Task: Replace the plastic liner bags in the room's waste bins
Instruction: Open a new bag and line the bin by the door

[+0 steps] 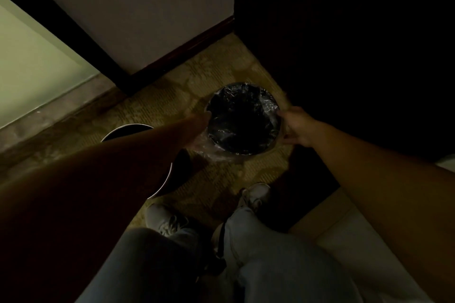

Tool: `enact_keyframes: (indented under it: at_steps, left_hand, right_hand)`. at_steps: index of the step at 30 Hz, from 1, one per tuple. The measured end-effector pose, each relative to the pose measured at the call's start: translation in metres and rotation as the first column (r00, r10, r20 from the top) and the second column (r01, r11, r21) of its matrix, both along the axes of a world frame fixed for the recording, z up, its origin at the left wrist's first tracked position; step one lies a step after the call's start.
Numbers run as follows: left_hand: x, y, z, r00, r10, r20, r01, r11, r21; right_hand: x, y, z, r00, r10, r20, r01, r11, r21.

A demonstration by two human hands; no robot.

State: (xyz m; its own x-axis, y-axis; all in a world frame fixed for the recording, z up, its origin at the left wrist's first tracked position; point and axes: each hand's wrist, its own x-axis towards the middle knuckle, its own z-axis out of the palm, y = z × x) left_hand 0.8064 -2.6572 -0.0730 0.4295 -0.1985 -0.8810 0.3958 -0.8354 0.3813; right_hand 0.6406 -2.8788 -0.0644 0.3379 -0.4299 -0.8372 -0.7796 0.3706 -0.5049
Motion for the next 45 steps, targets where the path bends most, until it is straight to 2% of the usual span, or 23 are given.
enact_keyframes:
  at_steps: [2, 4, 8, 11, 14, 16, 18, 21, 25, 28, 32, 34, 38, 41, 43, 45]
  left_hand:
    - [-0.001, -0.002, -0.003, 0.971, 0.145, -0.190, -0.149, 0.989, -0.006]
    - [-0.007, -0.008, 0.002, 0.903, 0.248, -0.350, -0.267, 0.964, -0.005]
    - [-0.009, -0.015, 0.002, 0.839, 0.258, -0.479, -0.345, 0.933, -0.102]
    - [-0.001, -0.005, 0.003, 0.866, 0.188, -0.464, -0.260, 0.961, -0.096]
    - [0.006, 0.009, 0.018, 0.887, 0.149, -0.438, -0.212, 0.972, -0.098]
    - [0.009, 0.019, 0.034, 0.910, 0.171, -0.379, -0.221, 0.971, -0.095]
    - [0.012, 0.032, 0.044, 0.959, 0.145, -0.244, -0.173, 0.980, -0.098]
    - [0.017, 0.051, 0.053, 0.976, 0.193, -0.099, -0.202, 0.974, -0.099]
    - [0.022, 0.087, 0.077, 0.966, 0.255, -0.047, -0.258, 0.961, -0.101]
    - [0.030, 0.119, 0.081, 0.959, 0.279, 0.049, -0.275, 0.959, -0.072]
    - [0.042, 0.162, 0.086, 0.972, 0.156, 0.178, -0.157, 0.988, -0.007]
    - [0.048, 0.189, 0.077, 0.970, 0.068, 0.232, -0.090, 0.992, 0.083]
    - [0.052, 0.236, 0.052, 0.961, -0.137, 0.241, 0.064, 0.955, 0.290]
    - [0.060, 0.261, 0.031, 0.947, -0.233, 0.222, 0.143, 0.923, 0.357]
    - [0.065, 0.275, 0.007, 0.957, -0.242, 0.159, 0.176, 0.921, 0.347]
    - [0.067, 0.286, -0.013, 0.971, -0.185, 0.151, 0.133, 0.944, 0.303]
  right_hand:
    - [0.006, 0.010, -0.002, 0.999, 0.024, -0.037, -0.020, 0.994, 0.107]
    - [0.010, 0.020, -0.004, 0.996, 0.055, -0.064, -0.043, 0.985, 0.168]
    - [0.011, 0.023, -0.008, 0.988, 0.111, -0.106, -0.097, 0.988, 0.124]
    - [0.013, 0.018, -0.005, 0.981, 0.118, -0.153, -0.103, 0.989, 0.102]
    - [0.022, 0.009, -0.007, 0.980, 0.137, -0.143, -0.150, 0.985, -0.089]
    - [0.035, 0.015, 0.011, 0.946, 0.279, -0.163, -0.308, 0.931, -0.194]
    - [0.050, 0.032, 0.035, 0.864, 0.462, -0.198, -0.499, 0.835, -0.231]
    - [0.069, 0.071, 0.068, 0.733, 0.637, -0.237, -0.675, 0.724, -0.142]
    - [0.089, 0.127, 0.093, 0.666, 0.730, -0.154, -0.743, 0.667, -0.055]
    - [0.100, 0.166, 0.100, 0.620, 0.775, -0.123, -0.783, 0.622, -0.024]
    - [0.116, 0.205, 0.085, 0.583, 0.803, -0.126, -0.807, 0.590, 0.029]
    - [0.122, 0.222, 0.067, 0.561, 0.816, -0.139, -0.820, 0.570, 0.041]
    - [0.128, 0.247, 0.033, 0.467, 0.863, -0.194, -0.881, 0.473, -0.019]
    - [0.130, 0.261, 0.005, 0.417, 0.871, -0.258, -0.909, 0.403, -0.107]
    - [0.130, 0.267, -0.017, 0.451, 0.853, -0.262, -0.892, 0.444, -0.087]
    - [0.129, 0.270, -0.033, 0.469, 0.839, -0.276, -0.878, 0.477, -0.042]
